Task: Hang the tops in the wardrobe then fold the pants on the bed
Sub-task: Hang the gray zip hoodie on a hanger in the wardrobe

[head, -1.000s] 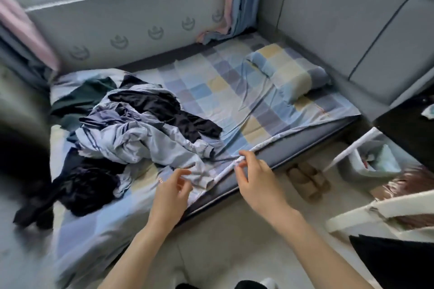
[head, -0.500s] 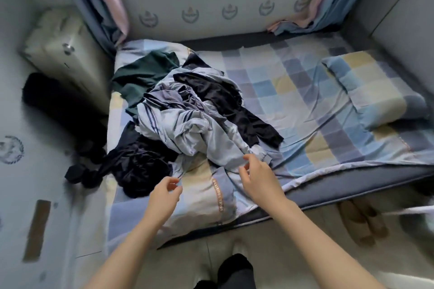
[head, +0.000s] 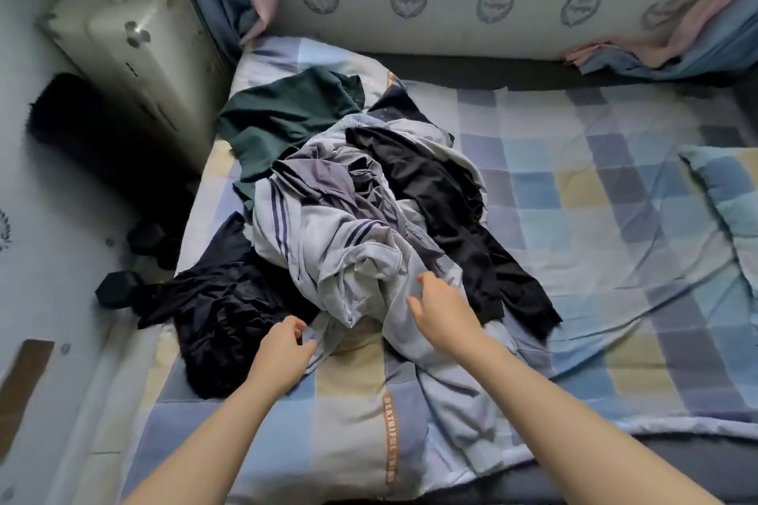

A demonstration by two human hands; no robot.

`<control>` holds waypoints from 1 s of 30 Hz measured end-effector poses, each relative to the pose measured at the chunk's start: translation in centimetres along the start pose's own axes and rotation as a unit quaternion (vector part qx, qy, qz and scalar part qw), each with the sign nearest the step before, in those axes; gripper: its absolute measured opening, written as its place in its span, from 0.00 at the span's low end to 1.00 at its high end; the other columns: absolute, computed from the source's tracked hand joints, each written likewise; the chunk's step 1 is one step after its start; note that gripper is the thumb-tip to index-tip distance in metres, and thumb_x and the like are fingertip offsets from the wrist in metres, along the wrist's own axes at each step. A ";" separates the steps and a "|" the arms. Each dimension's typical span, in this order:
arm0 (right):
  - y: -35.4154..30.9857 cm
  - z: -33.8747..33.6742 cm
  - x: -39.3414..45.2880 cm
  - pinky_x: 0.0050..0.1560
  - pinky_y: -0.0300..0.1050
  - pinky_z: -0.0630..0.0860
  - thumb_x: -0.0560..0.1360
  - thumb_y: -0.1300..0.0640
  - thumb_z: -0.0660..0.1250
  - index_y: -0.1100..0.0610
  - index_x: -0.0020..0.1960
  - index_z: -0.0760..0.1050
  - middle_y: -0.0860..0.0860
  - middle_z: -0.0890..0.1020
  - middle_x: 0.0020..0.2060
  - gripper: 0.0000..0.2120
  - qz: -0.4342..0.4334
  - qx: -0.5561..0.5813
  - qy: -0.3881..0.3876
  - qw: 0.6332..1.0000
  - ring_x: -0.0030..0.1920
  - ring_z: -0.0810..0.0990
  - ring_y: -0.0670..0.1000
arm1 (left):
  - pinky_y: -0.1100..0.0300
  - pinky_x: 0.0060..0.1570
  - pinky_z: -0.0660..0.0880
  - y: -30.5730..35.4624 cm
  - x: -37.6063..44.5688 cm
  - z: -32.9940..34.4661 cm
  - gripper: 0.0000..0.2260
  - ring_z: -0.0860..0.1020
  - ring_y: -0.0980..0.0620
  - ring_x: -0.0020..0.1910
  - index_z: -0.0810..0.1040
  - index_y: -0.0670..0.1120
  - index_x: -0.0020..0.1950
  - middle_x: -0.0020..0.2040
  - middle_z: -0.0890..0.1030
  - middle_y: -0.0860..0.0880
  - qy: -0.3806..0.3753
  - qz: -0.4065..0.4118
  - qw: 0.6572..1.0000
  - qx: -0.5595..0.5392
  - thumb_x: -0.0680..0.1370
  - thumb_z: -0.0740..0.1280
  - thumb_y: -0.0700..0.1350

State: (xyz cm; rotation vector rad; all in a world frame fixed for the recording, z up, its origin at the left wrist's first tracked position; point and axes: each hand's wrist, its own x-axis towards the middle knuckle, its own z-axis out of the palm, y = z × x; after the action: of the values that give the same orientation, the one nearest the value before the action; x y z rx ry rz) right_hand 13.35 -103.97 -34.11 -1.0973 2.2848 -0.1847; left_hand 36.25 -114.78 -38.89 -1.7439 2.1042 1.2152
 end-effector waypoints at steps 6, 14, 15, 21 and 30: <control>-0.3 3.1 8.0 0.56 0.56 0.73 0.80 0.46 0.58 0.61 0.64 0.64 0.58 0.76 0.59 0.21 0.004 -0.011 -0.045 0.999 0.60 0.74 0.61 | 0.50 0.55 0.74 1.8 8.0 1.6 0.10 0.73 0.46 0.57 0.75 0.48 0.58 0.58 0.74 0.48 -0.035 0.109 0.973 0.199 0.79 0.62 0.48; -0.6 8.3 17.5 0.66 0.55 0.68 0.78 0.49 0.65 0.51 0.78 0.40 0.56 0.55 0.76 0.41 0.030 0.074 -0.083 0.993 0.72 0.63 0.58 | 0.49 0.58 0.74 2.7 17.9 4.4 0.33 0.68 0.44 0.68 0.56 0.48 0.77 0.73 0.62 0.47 -0.008 0.085 0.981 0.177 0.77 0.68 0.53; -0.5 8.9 18.2 0.68 0.56 0.67 0.77 0.49 0.65 0.49 0.78 0.38 0.56 0.51 0.77 0.42 0.036 0.071 -0.093 0.992 0.74 0.61 0.59 | 0.50 0.56 0.74 2.6 18.4 4.9 0.31 0.69 0.44 0.66 0.58 0.48 0.75 0.71 0.63 0.47 0.010 0.095 0.973 0.209 0.77 0.68 0.53; 0.8 11.8 20.7 0.63 0.57 0.71 0.76 0.53 0.65 0.50 0.73 0.55 0.58 0.59 0.72 0.30 0.042 0.000 -0.109 0.993 0.66 0.69 0.64 | 0.52 0.42 0.72 0.8 19.3 6.9 0.05 0.76 0.47 0.44 0.72 0.45 0.51 0.47 0.76 0.48 0.071 0.097 0.993 0.007 0.82 0.58 0.43; 0.3 9.7 14.2 0.44 0.49 0.70 0.74 0.64 0.56 0.54 0.51 0.60 0.59 0.76 0.49 0.09 0.004 0.146 -0.142 0.979 0.49 0.74 0.59 | 0.64 0.42 0.70 1.6 12.3 3.8 0.10 0.74 0.53 0.41 0.74 0.43 0.42 0.37 0.76 0.52 -0.035 0.003 0.951 -0.307 0.79 0.65 0.48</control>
State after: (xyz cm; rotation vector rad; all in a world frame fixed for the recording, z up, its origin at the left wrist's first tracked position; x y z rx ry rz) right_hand 11.75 -113.22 -48.47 -0.8988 1.9349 -0.3281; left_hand 29.59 -121.64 -47.71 -1.8598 1.7988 2.0631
